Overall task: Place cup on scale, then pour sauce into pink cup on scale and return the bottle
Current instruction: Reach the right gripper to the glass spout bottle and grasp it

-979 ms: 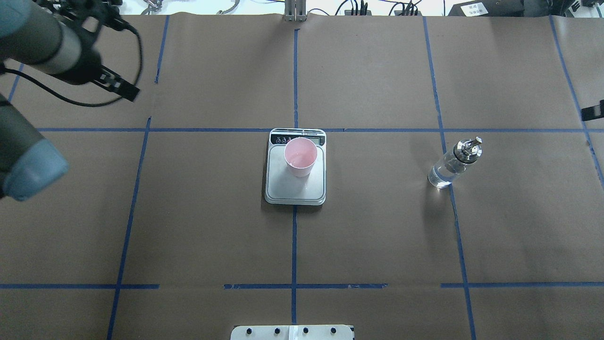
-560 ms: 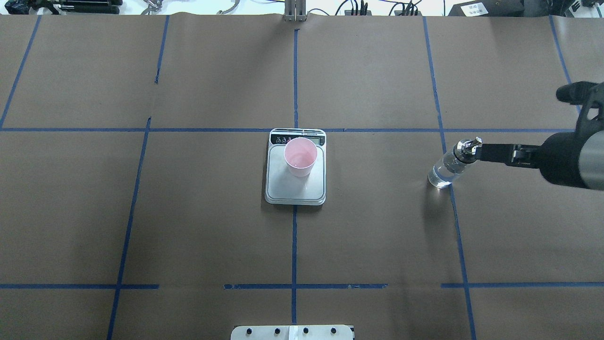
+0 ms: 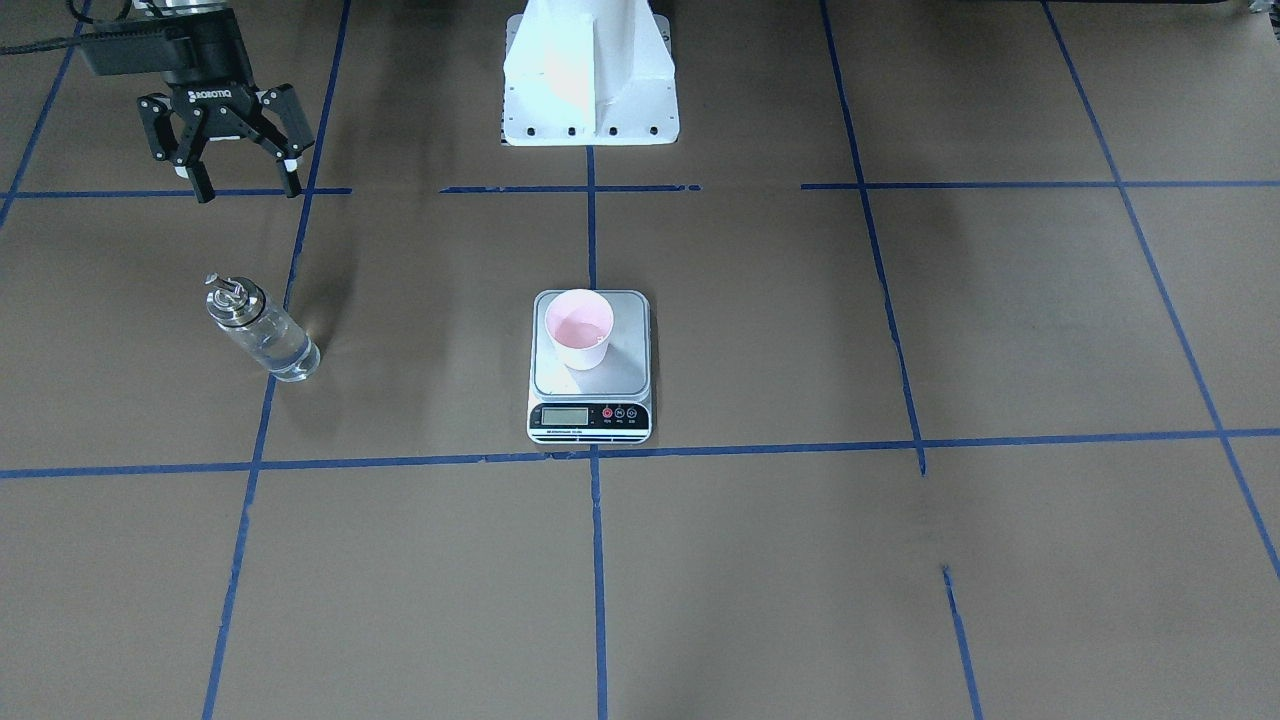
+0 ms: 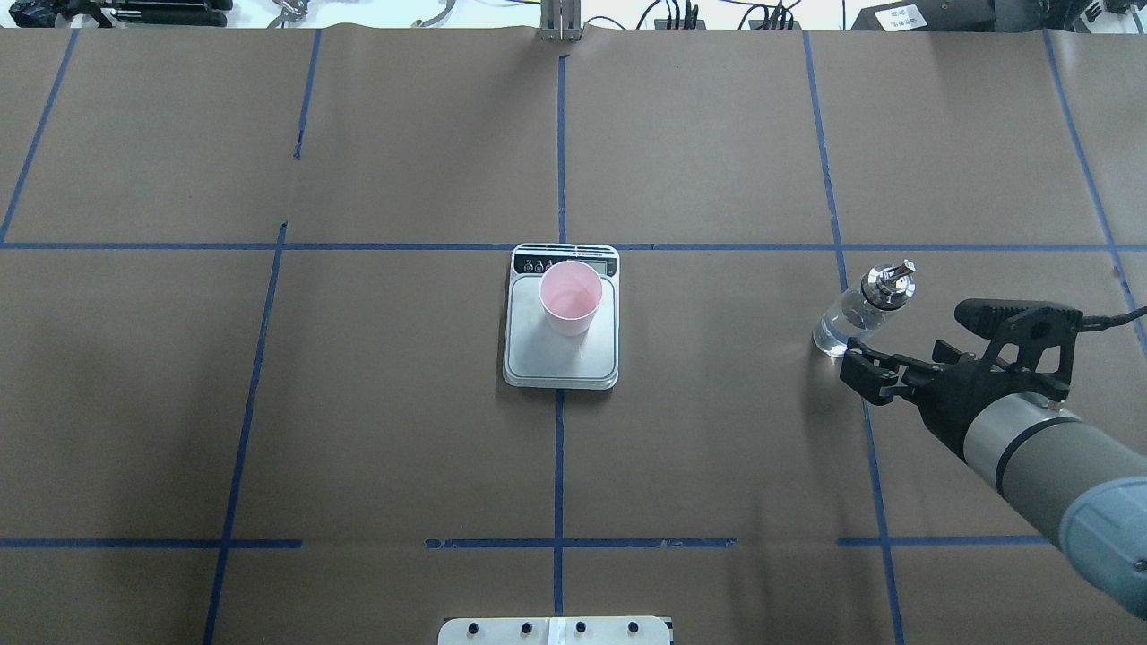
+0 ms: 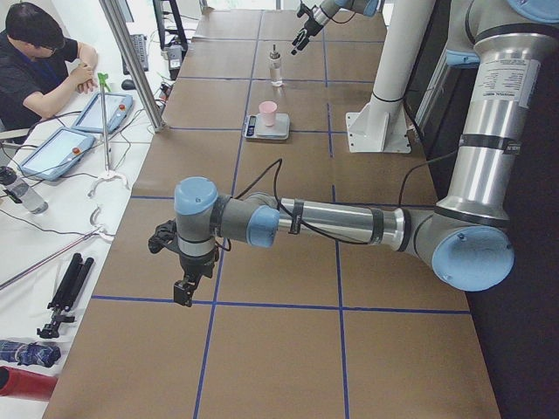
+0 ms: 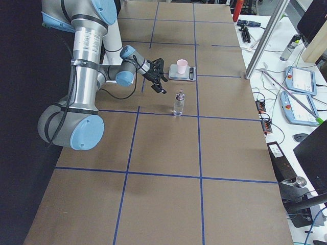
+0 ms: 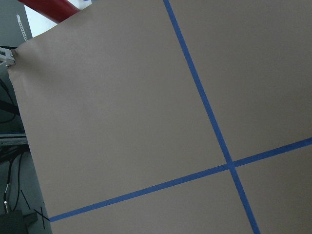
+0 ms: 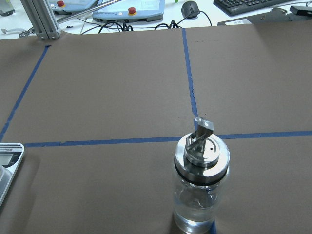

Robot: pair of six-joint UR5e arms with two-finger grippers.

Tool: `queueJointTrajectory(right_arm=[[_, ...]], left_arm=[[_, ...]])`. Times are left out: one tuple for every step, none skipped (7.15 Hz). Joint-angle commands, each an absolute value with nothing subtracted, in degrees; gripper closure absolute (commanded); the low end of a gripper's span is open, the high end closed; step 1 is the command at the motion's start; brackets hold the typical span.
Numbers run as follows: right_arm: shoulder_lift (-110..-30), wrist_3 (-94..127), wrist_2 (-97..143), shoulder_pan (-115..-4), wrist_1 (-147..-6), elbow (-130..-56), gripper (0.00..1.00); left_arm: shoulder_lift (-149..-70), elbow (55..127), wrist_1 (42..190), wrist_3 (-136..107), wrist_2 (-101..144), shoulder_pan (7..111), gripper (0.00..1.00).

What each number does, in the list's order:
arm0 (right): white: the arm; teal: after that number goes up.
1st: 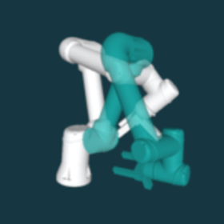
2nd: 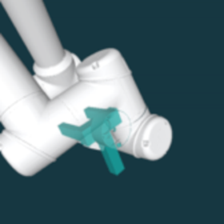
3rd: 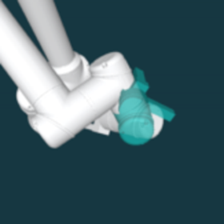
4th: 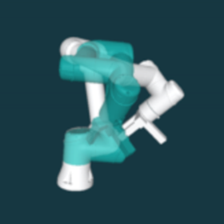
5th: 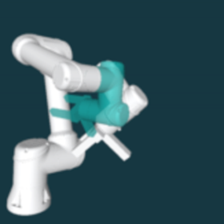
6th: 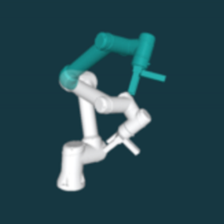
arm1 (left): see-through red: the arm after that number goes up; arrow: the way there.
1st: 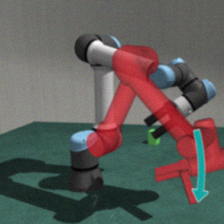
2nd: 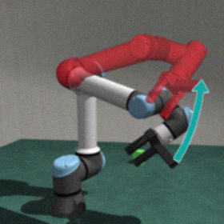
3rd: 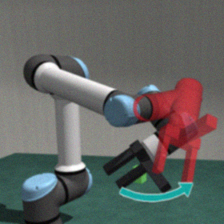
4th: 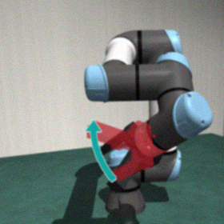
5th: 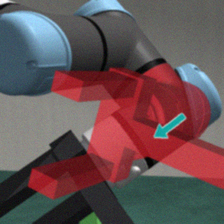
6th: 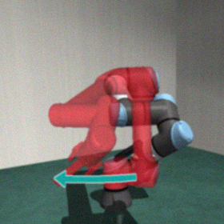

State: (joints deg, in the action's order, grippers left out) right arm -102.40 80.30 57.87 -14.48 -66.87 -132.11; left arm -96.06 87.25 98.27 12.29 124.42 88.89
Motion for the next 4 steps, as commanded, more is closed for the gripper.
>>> queueJointTrajectory(right_arm=[[-102.57,80.51,50.99,-11.87,-57.08,-124.92,0.0],[-102.48,80.33,49.5,-11.87,-57.04,-124.89,0.0],[-101.96,79.98,46.79,-11.6,-56.87,-123.07,0.0],[-101.87,79.72,46.24,-11.6,-56.17,-121.92,0.0]], left_arm=[[-91.59,87.19,99.85,11.69,134.87,88.95,0.0],[-90.28,87.71,99.76,11.69,135.61,88.95,0.0],[-90.26,87.98,99.84,11.69,135.53,88.86,0.0],[-90.44,88.15,99.93,11.69,135.44,88.86,0.0]])
